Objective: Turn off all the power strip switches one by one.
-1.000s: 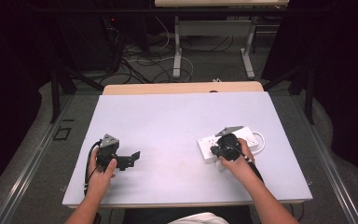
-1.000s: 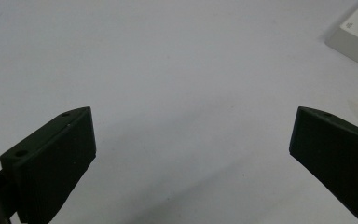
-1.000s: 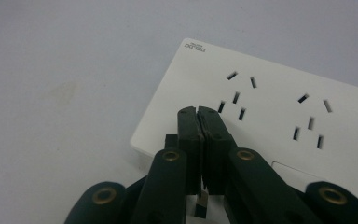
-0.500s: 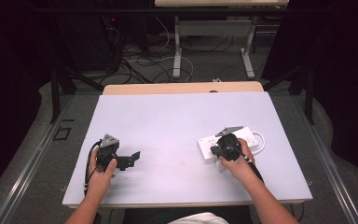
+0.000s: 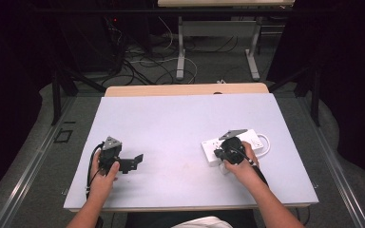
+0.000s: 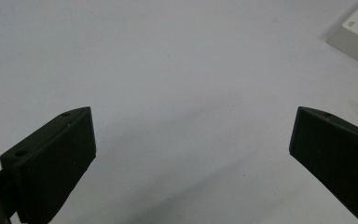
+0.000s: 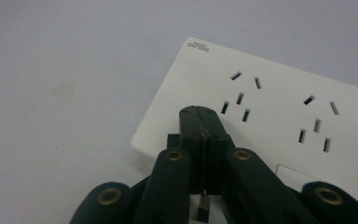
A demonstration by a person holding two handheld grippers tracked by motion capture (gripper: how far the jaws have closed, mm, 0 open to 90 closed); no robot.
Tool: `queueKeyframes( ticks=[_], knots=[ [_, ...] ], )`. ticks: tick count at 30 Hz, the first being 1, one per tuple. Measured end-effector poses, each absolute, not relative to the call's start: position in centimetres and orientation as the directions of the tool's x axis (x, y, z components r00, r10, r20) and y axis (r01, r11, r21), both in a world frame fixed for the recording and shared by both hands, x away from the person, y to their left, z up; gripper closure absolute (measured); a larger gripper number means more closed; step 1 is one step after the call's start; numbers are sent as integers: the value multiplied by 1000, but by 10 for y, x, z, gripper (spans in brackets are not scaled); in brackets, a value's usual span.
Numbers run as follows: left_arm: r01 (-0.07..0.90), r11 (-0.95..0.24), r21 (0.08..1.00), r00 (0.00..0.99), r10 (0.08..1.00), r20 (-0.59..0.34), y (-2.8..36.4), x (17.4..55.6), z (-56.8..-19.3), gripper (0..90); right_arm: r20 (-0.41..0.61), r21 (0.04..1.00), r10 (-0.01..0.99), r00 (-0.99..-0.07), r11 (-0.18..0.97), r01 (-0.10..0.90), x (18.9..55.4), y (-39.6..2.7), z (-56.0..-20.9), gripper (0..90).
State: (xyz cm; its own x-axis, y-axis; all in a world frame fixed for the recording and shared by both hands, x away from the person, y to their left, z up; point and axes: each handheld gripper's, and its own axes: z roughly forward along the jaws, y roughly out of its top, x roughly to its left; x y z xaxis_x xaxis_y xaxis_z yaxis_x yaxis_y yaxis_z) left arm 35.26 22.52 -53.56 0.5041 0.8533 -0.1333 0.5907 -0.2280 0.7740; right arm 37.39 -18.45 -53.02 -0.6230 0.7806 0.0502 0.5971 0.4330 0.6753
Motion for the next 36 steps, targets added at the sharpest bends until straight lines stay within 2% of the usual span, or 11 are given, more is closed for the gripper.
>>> queueKeyframes(
  ticks=[10, 21, 24, 33, 36],
  knots=[
    [581, -230, 780, 508, 852, -127, 226, 352, -536, 2, 60, 678, 785, -617, 422, 602, 373, -184, -531, 900],
    [594, -231, 770, 511, 848, -140, 225, 353, -535, 2, 54, 684, 776, -629, 430, 589, 370, -181, -526, 861],
    [589, -223, 777, 503, 853, -137, 224, 352, -536, 2, 46, 695, 767, -640, 436, 572, 370, -181, -522, 831],
    [581, -216, 785, 497, 858, -132, 225, 352, -536, 2, 71, 694, 761, -645, 427, 580, 369, -180, -518, 659],
    [580, -217, 785, 498, 858, -130, 225, 352, -535, 2, 66, 701, 764, -642, 422, 575, 368, -183, -516, 553]
  ],
)
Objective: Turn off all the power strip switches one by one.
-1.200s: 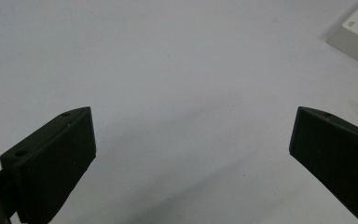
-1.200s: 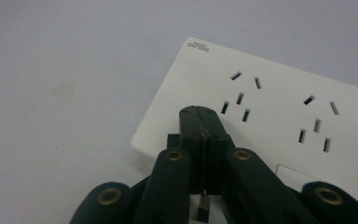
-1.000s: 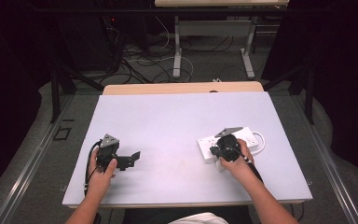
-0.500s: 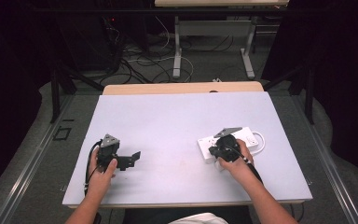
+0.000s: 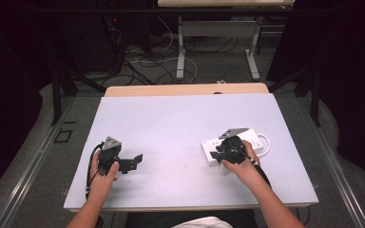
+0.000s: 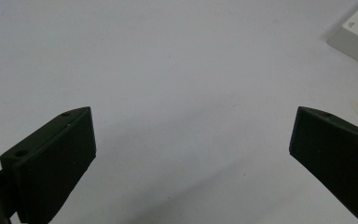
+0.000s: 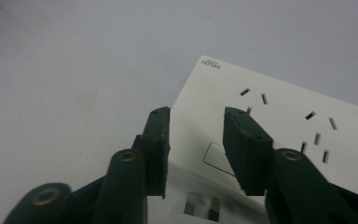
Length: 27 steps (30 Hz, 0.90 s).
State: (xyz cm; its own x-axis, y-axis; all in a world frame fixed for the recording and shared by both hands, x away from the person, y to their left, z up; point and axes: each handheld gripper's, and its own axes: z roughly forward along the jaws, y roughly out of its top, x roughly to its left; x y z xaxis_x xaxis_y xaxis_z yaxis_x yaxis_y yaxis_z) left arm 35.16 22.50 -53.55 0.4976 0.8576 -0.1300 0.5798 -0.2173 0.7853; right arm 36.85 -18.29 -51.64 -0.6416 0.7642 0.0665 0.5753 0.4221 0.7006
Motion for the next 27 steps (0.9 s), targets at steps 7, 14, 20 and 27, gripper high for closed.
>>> queueKeyframes(
  ticks=[7, 14, 20, 27],
  knots=[
    [582, -205, 787, 494, 858, -142, 226, 352, -535, 2, 58, 728, 782, -621, 392, 562, 365, -196, -517, 378],
    [584, -220, 782, 499, 857, -131, 225, 352, -535, 2, 68, 729, 809, -584, 359, 583, 356, -215, -515, 306],
    [585, -203, 786, 490, 860, -142, 225, 352, -536, 2, 78, 739, 842, -533, 310, 598, 347, -239, -515, 224],
    [582, -202, 788, 490, 860, -141, 225, 352, -536, 2, 83, 752, 873, -481, 261, 605, 341, -268, -518, 50]
  ],
)
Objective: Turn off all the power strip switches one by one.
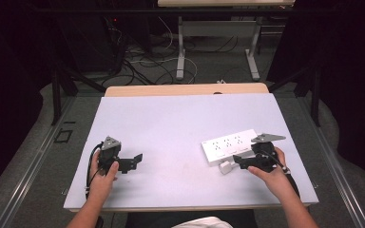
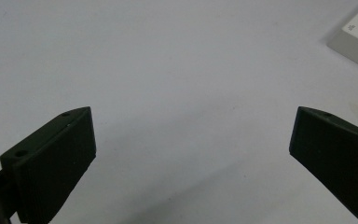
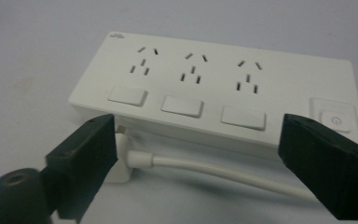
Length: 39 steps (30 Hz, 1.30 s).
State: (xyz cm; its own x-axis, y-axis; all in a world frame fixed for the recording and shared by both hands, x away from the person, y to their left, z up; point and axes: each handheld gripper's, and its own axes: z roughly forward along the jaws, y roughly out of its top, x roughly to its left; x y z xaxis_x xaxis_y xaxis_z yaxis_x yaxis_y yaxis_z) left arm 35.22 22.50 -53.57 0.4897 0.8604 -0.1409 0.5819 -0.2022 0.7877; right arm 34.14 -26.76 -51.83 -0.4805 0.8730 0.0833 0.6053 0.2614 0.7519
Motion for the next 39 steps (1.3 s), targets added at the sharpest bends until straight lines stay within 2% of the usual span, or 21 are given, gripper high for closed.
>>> queueKeyframes(
  ticks=[2, 13, 17, 25, 39],
  knots=[
    [583, -202, 787, 489, 861, -141, 225, 352, -536, 2, 76, 750, 882, -465, 257, 610, 340, -273, -521, 0],
    [582, -203, 788, 492, 859, -143, 225, 353, -536, 2, 40, 761, 898, -438, 257, 596, 327, -303, -536, 0],
    [579, -221, 785, 502, 855, -129, 226, 353, -535, 2, 73, 777, 912, -404, 202, 596, 326, -313, -538, 0],
    [581, -225, 782, 505, 853, -130, 225, 354, -535, 2, 61, 769, 928, -367, 191, 610, 330, -332, -545, 0],
    [588, -241, 772, 514, 848, -127, 226, 354, -534, 2, 50, 751, 941, -335, 186, 634, 332, -342, -553, 0]
  ],
)
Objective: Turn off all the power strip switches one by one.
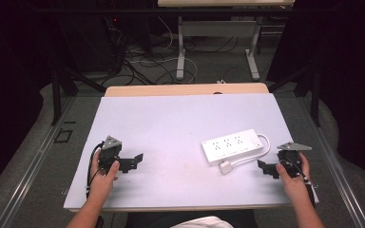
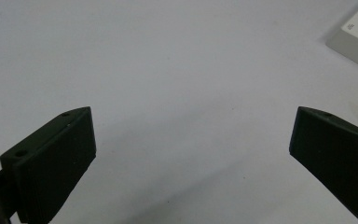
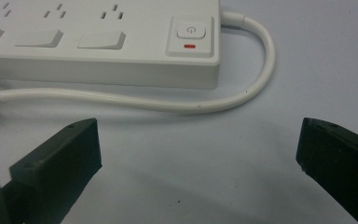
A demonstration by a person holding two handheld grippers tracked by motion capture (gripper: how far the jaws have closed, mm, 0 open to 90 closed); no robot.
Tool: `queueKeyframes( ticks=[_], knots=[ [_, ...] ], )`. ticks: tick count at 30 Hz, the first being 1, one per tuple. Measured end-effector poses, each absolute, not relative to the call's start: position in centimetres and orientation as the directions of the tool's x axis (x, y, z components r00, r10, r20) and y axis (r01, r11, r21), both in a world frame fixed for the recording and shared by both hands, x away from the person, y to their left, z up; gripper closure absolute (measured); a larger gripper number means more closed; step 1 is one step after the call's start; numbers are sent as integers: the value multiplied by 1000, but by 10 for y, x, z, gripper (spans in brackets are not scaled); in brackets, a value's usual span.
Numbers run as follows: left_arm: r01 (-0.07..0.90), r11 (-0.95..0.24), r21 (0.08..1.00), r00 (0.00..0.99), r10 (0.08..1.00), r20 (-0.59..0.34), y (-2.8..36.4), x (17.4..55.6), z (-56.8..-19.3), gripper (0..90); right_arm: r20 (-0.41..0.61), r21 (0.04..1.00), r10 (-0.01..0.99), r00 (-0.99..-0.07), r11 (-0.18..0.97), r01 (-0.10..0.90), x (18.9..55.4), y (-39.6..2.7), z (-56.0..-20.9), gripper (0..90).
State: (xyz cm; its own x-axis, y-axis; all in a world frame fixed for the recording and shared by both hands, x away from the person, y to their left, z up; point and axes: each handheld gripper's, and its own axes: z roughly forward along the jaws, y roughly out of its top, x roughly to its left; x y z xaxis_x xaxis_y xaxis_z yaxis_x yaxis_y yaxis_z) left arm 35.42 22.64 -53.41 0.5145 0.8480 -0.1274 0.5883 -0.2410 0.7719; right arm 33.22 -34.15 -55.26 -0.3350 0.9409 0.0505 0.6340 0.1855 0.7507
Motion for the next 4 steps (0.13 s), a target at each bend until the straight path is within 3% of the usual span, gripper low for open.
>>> queueKeyframes(
  ticks=[4],
  knots=[
    [589, -232, 774, 509, 850, -132, 225, 354, -535, 2, 51, 747, 940, -338, 189, 638, 332, -342, -553, 0]
  ],
)
